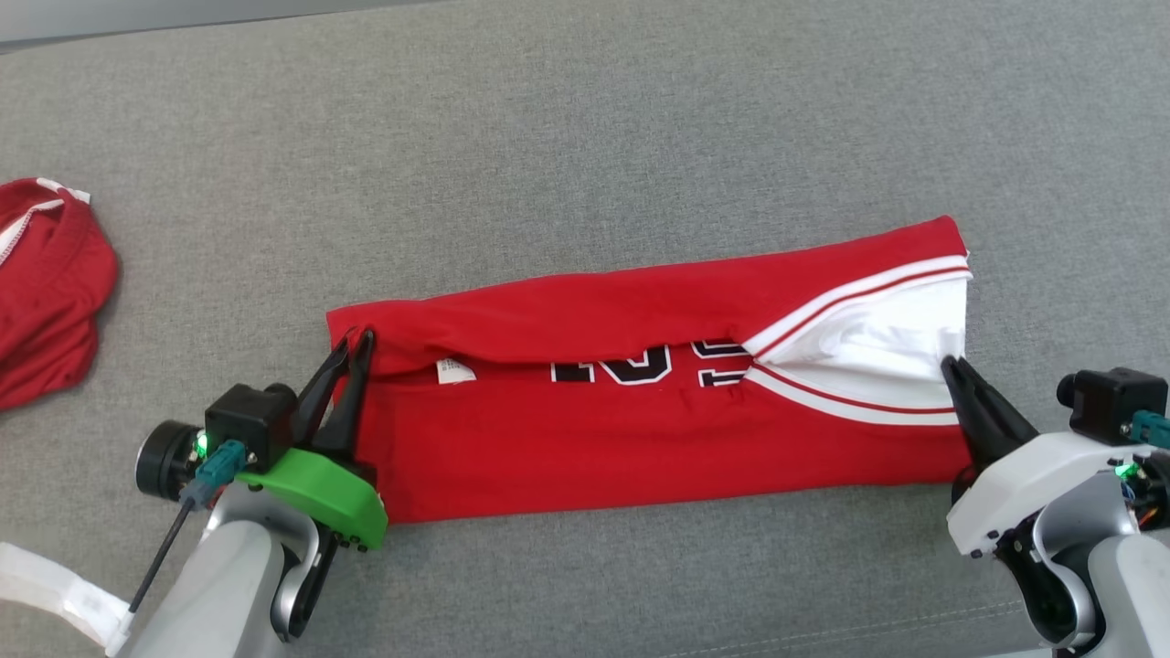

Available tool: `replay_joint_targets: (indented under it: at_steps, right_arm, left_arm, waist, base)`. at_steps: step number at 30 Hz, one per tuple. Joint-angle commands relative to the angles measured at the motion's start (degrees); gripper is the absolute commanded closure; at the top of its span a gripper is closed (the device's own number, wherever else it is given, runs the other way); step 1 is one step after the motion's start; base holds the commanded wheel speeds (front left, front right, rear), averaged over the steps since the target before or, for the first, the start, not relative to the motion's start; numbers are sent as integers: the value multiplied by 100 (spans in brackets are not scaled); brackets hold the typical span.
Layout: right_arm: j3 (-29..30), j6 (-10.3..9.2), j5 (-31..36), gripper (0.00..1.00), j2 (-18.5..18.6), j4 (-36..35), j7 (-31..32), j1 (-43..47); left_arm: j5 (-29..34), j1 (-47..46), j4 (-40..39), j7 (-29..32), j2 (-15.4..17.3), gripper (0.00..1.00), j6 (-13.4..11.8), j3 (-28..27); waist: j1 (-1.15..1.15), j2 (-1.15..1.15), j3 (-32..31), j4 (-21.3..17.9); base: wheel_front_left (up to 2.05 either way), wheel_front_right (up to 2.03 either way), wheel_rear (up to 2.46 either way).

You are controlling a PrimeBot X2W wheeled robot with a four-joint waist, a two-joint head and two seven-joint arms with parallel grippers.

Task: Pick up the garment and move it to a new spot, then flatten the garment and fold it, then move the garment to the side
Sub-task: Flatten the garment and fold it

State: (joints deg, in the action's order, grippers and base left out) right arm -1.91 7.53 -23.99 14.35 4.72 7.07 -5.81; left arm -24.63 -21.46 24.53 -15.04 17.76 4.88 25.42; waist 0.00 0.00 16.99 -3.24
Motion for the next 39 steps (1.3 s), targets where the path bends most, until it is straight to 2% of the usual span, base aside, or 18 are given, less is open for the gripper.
replay_joint_targets:
  at_steps: [1,7,14,18,23,29,39]
  right_arm:
    - [40,-8,27,0,-42,15,45,87]
    - [121,-8,54,0,-78,-171,141,228]
    - [438,-8,27,0,-84,-618,427,304]
    - [665,-8,111,0,-158,-761,585,376]
    - [848,-7,189,0,-225,-585,792,347]
    - [868,-7,235,0,-180,-152,1080,-32]
    - [1199,-8,443,0,-284,895,1886,-802]
  left_arm:
    - [24,102,38,-15,-47,0,46,-83]
    - [-10,388,-82,-16,-320,0,115,-673]
    - [-233,855,-708,-16,-835,0,214,-1842]
    - [-110,1013,-880,-16,-995,0,249,-2163]
    - [-28,1181,-1004,-16,-1080,0,263,-2390]
    - [229,1240,-1105,-16,-1006,0,268,-2439]
    - [391,934,-1140,-16,-907,0,269,-2341]
  waist:
    - [0,0,-32,5]
    - [0,0,-184,10]
    - [0,0,-436,121]
    - [0,0,-609,215]
    - [0,0,-741,283]
    - [0,0,-718,346]
    - [0,0,-465,477]
  base:
    - [0,0,0]
    - [0,0,0]
    - [0,0,0]
    - [0,0,0]
    - [0,0,0]
    - [0,0,0]
    - [0,0,0]
